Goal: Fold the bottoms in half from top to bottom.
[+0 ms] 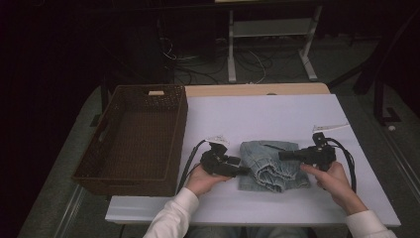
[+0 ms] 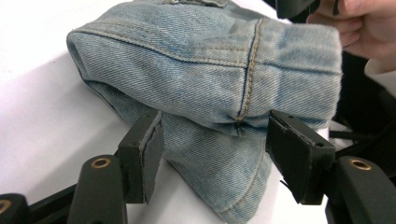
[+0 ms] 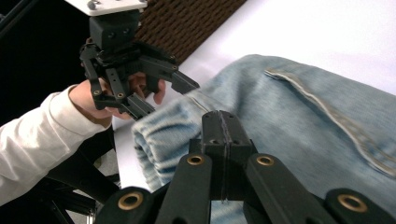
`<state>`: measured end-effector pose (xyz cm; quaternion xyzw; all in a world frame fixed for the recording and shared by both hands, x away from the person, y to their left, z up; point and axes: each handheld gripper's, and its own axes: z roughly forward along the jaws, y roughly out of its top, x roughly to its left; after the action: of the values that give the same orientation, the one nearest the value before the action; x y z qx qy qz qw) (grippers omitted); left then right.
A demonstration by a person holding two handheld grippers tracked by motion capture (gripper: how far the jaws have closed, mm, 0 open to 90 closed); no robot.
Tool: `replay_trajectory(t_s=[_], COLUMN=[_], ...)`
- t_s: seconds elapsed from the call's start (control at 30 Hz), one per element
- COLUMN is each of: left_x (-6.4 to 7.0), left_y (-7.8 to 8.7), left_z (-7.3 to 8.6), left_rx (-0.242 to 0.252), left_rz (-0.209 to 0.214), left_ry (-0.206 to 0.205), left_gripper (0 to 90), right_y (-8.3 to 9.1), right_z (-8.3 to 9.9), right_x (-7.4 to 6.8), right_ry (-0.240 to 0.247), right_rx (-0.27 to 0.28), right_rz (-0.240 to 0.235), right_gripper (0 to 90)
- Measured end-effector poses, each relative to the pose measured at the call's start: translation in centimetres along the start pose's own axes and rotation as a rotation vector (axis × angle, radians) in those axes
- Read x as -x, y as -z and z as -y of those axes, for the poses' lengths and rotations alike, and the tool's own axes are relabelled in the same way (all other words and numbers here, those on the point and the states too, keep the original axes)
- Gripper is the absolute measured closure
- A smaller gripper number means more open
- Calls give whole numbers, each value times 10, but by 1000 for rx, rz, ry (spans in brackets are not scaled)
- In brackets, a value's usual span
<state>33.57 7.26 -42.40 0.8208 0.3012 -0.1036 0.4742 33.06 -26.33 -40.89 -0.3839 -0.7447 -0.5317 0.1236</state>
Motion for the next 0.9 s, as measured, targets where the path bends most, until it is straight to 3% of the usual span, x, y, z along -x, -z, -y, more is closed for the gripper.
replay_trajectory(t_s=[0.37,0.7,0.8,0.9], left_x=[-1,-5,-4,-4], left_y=[10,14,14,14], left_z=[-1,-1,-1,-1], left_rx=[50,64,59,62], left_rz=[13,-11,-15,-13], left_ry=[24,35,29,29], left_gripper=[352,344,344,344], right_y=[-21,-36,-43,-43], right_z=[-3,8,19,28], right_x=[-20,-25,-24,-19], right_ry=[41,79,95,65], right_rx=[2,-137,-214,-221], right_rz=[-31,21,66,42], right_gripper=[889,889,890,891])
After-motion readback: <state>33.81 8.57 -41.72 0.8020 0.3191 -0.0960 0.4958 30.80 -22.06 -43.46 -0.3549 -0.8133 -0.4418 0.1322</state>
